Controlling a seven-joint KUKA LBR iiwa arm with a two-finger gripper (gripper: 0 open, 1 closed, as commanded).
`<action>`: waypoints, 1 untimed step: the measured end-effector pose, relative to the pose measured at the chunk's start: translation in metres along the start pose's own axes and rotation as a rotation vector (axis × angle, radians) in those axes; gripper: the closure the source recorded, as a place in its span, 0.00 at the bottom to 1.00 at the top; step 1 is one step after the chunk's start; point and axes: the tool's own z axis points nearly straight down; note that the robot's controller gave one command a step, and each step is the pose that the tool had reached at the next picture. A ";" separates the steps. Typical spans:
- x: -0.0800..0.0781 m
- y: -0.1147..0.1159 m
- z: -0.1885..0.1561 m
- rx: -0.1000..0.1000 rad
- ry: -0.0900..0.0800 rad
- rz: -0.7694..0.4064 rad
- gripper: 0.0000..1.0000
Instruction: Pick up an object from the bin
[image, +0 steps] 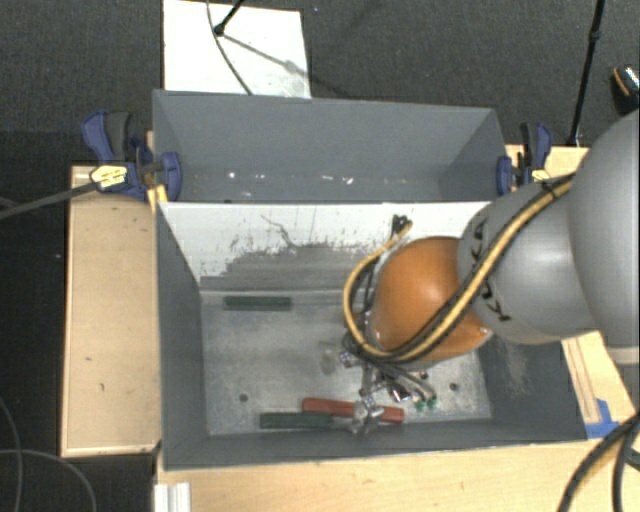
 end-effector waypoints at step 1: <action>-0.001 0.003 -0.002 -0.002 -0.003 0.000 1.00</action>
Offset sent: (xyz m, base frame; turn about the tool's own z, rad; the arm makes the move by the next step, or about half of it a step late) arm 0.0000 0.0000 0.0000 0.0000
